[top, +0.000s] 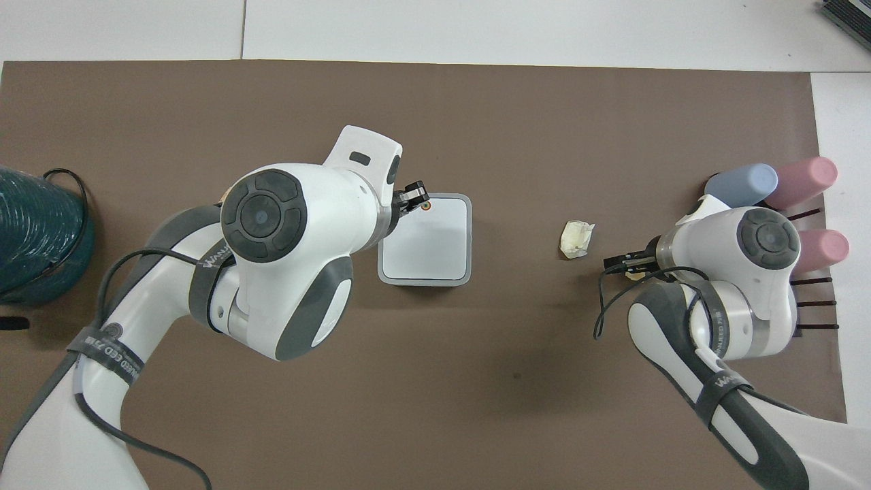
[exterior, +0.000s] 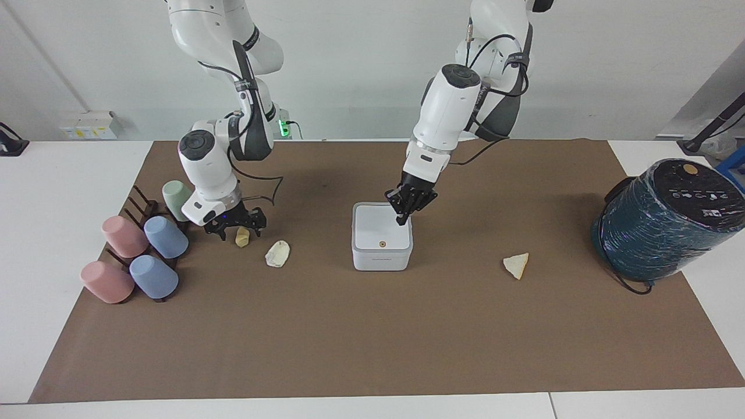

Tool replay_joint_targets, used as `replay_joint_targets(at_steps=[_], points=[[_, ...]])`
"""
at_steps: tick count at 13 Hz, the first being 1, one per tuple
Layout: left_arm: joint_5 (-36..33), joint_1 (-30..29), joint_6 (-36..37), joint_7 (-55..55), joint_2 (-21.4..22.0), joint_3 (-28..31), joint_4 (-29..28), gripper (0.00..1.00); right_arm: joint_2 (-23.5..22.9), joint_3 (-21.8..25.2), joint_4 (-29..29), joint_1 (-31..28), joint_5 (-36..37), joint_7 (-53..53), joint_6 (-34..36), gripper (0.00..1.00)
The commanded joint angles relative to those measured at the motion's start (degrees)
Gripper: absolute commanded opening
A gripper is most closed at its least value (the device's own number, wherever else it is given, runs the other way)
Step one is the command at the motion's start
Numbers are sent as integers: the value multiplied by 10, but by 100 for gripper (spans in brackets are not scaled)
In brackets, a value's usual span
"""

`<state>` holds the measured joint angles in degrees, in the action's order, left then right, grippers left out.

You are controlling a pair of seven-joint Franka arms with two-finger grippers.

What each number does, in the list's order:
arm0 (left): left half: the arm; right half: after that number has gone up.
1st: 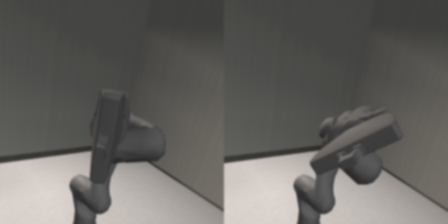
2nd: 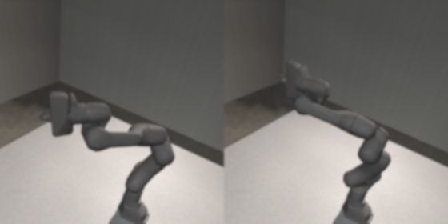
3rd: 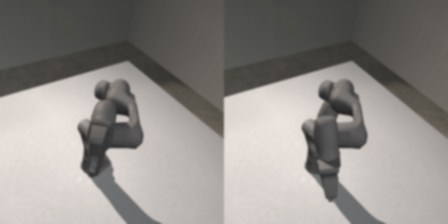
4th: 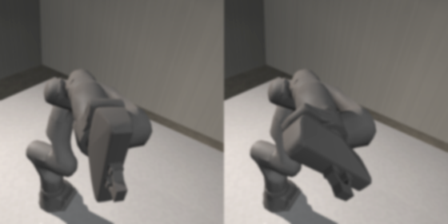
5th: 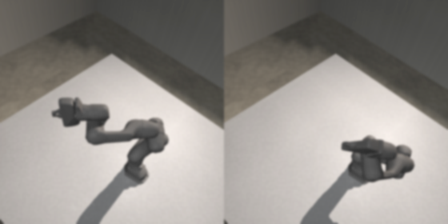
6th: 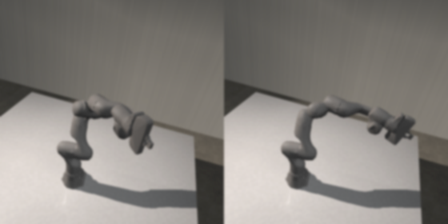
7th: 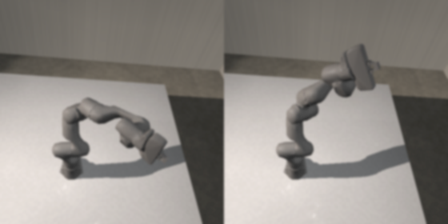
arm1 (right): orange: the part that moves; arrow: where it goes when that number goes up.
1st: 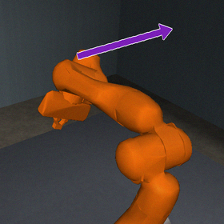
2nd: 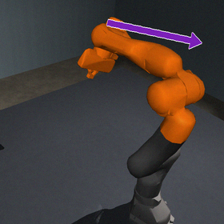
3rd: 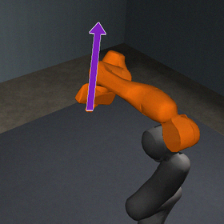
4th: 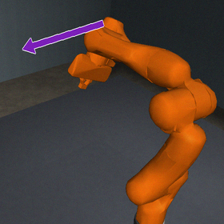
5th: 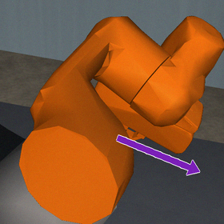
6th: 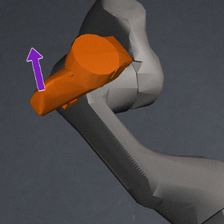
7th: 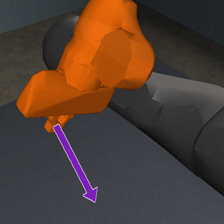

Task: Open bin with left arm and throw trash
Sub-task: 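Lift the lid off with the left gripper while the right gripper grasps paper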

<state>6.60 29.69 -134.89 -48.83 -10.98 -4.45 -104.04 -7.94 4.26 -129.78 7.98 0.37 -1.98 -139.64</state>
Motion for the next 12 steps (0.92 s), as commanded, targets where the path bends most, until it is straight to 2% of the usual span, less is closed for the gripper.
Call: replay_joint_targets(at_steps=[1,4,5,7,10,12], points=[[12,19,-48,-23,8,9,-40,0,-1,-3,-10,-3,-9,-20,-18,93],[13,27,-66,-34,-13,9,-40,0,-9,-4,-14,-4,-9,-21,-29,73],[13,30,-76,-38,-21,9,-40,0,-9,-4,-14,-4,-8,-21,-29,53],[13,35,-93,-50,-31,9,-40,1,-9,-4,-14,-1,-8,-16,-28,0],[12,42,-97,-50,-37,9,-43,2,-9,-3,-2,-1,-8,-15,-15,0],[12,52,-107,-49,-47,9,-47,3,-1,-3,39,-1,-8,-14,48,0]])
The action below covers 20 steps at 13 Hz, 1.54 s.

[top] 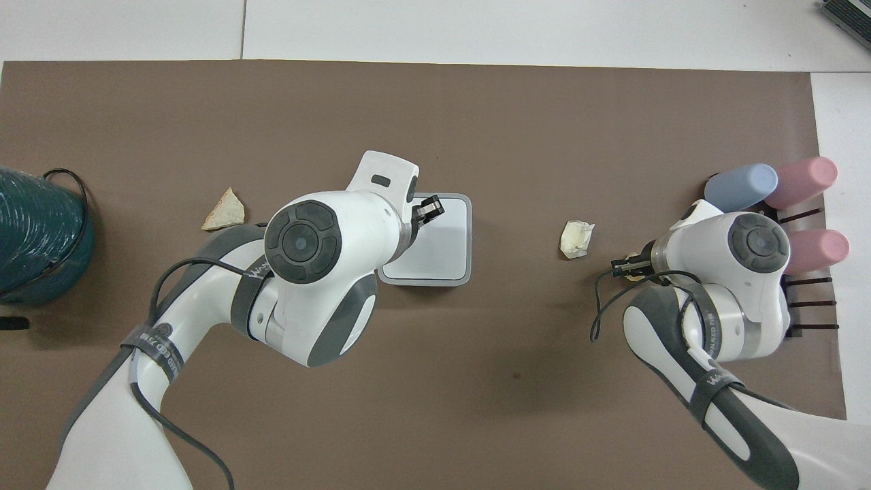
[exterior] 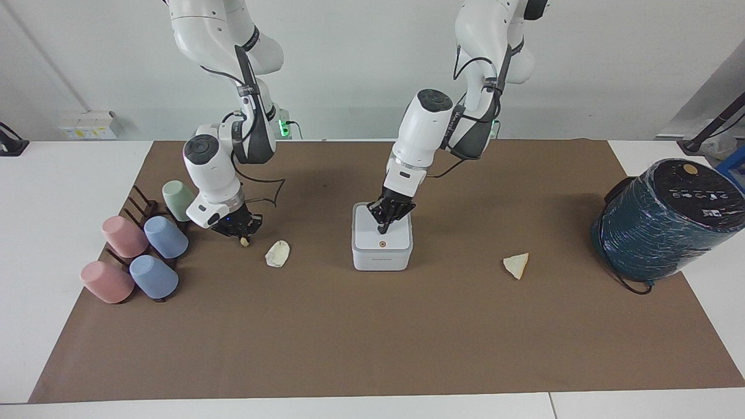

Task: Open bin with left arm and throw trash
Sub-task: 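Lift the lid off with the left gripper while the right gripper grasps paper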

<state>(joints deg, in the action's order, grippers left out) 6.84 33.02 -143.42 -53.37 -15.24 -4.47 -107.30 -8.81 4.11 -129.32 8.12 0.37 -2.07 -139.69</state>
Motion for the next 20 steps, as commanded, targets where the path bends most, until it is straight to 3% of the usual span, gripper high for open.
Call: replay_joint_targets(at_steps=[1,3,6,10,13,17,20], points=[[10,26,-26,-3,-14,10,-15,4,7,-2,62,-2,-7,-13,84,0],[10,27,-32,-3,-22,10,-18,4,10,-2,100,-2,-8,-12,131,0],[8,17,-10,7,-24,10,14,21,57,-4,110,1,-9,13,160,0],[6,-34,163,14,-19,10,139,33,120,-14,148,2,-16,38,235,0],[7,-83,239,83,-16,10,181,35,122,-31,202,2,-57,85,277,0],[8,-141,242,189,-6,13,151,39,94,-103,228,5,-70,191,214,0],[6,-180,225,311,21,16,81,50,25,-125,285,50,-87,310,183,0]])
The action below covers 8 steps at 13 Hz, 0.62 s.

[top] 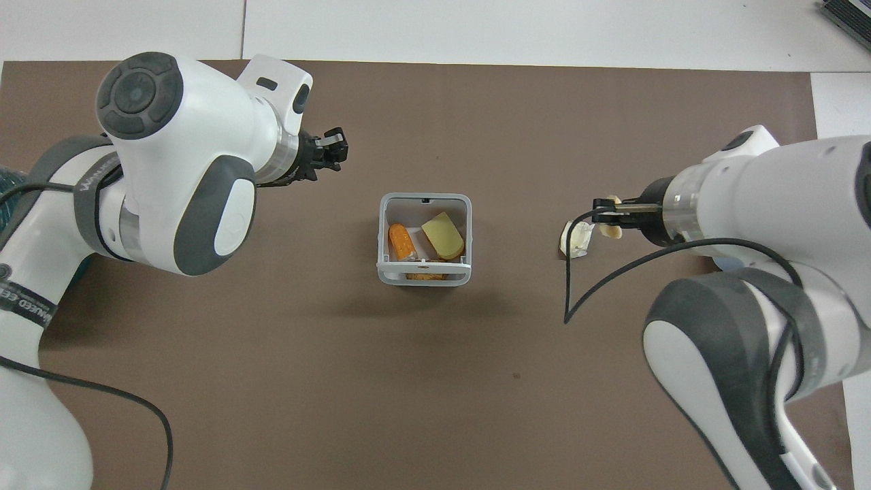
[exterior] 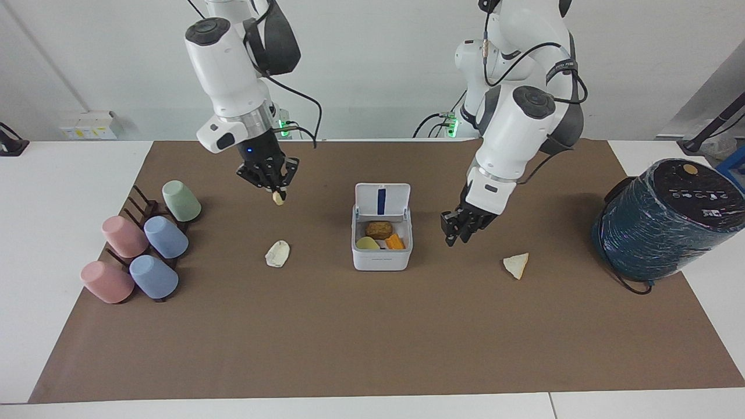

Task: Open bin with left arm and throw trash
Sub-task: 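Drop the crumpled paper into the bin while the left gripper reaches the triangle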

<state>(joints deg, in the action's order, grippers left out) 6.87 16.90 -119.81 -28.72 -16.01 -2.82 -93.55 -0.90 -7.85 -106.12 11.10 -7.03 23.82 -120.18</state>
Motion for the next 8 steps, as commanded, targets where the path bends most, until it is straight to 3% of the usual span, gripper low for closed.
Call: replay_joint_targets(at_steps=[1,2,3,8], points=[[5,-29,-36,95,40,-1,-91,57,-78,-6,68,34,-13,73,-24,0],[4,-36,-65,110,52,-1,-128,82,-98,-6,74,51,-13,97,-44,2],[2,-39,-91,126,55,-1,-153,100,-112,-6,74,69,-14,120,-68,2],[2,-77,-154,242,43,1,-205,100,-158,-7,73,103,-14,170,-119,18]])
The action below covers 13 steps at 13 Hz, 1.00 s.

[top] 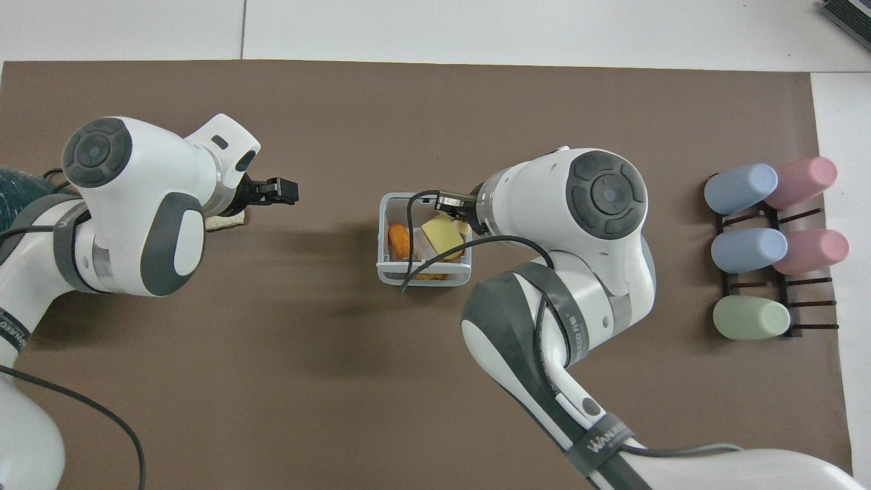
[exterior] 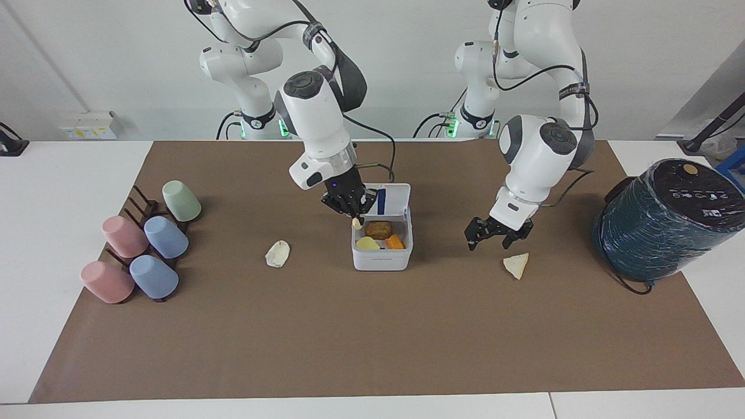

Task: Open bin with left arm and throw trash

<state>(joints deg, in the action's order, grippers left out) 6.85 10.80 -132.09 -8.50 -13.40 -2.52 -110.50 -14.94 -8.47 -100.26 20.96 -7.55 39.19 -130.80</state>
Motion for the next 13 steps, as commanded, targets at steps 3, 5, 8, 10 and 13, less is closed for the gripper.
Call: replay_joint_targets(at_steps=[3,5,8,10,13], points=[[-74,-24,-55,47,-14,-2,-37,100,-39,-1,8,18,-9,28,-31,53],[-82,-36,-76,46,-31,-2,-37,100,-39,-1,8,20,-9,36,-31,75],[-98,-55,-87,45,-43,-1,-36,100,-39,-1,11,20,-9,36,-31,100],[-112,-64,-87,44,-46,1,-39,100,-39,-1,12,21,-9,37,-31,100],[-113,-68,-119,43,-52,2,-63,100,-33,-1,16,21,-7,40,-26,100]])
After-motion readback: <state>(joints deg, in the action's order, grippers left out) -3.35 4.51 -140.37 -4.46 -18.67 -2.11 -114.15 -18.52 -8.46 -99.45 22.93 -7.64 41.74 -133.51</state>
